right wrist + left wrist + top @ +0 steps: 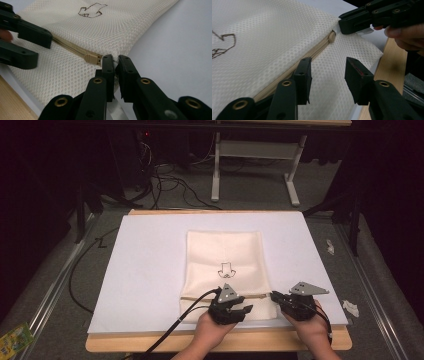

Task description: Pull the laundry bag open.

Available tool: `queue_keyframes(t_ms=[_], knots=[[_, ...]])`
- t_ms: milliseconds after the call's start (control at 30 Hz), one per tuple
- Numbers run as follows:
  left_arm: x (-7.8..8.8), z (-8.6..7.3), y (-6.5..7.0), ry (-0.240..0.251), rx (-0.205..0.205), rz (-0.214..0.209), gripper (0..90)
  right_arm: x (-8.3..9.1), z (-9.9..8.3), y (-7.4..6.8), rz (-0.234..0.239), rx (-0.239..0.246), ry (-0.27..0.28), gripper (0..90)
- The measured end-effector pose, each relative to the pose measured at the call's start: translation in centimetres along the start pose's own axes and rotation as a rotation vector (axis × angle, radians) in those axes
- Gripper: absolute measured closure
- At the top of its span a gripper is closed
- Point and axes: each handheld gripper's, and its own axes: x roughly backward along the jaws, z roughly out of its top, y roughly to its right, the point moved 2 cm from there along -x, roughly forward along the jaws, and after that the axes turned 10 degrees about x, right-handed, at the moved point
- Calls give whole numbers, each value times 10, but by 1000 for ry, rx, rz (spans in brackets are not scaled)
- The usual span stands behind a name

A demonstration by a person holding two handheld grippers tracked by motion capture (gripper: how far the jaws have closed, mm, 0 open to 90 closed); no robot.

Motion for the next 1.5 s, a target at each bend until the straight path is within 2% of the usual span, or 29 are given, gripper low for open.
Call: queue_keyframes(t_ms=[133, 200, 300, 567, 600, 633, 733, 833, 1000, 1200, 1300, 1367, 1400, 1433, 1500], knots=[[-16, 5, 4, 4, 26, -14, 630, 1, 1, 0, 4, 8, 8, 850], [-24, 5, 4, 16, 46, -1, 647, 1, 2, 0, 6, 7, 12, 850], [-32, 5, 6, 21, 53, 11, 680, 2, 2, -1, 7, 9, 12, 851], [-41, 10, 13, 38, 67, 5, 800, 1, 3, -2, 13, 15, 12, 852], [-41, 11, 14, 44, 66, -3, 828, 1, 3, -2, 15, 14, 12, 852], [-41, 11, 14, 48, 47, 10, 856, 1, 3, -2, 17, 20, 16, 852], [-40, 12, 13, 39, 27, 15, 870, 1, 3, -2, 20, 26, 19, 851], [-39, 13, 14, 34, 30, 33, 872, 1, 3, -3, 20, 34, 13, 852], [-34, 13, 14, 45, 27, 28, 873, 2, 5, -4, 21, 47, 14, 855], [-29, 14, 13, 38, 44, 34, 875, 2, 8, -8, 21, 50, 12, 858], [-26, 14, 12, 42, 55, 25, 876, 2, 11, -8, 23, 67, 13, 860], [-23, 14, 8, 53, 44, 80, 877, 3, 11, -8, 9, 64, 16, 863], [-20, 12, 0, 50, 81, 82, 877, 6, 11, -5, -28, 74, 15, 864], [-16, 10, -9, 54, 129, 74, 877, 9, 10, 1, -35, 40, 20, 864], [-9, 6, -18, 54, 130, 89, 877, 13, 4, 14, -43, -10, 32, 863]])
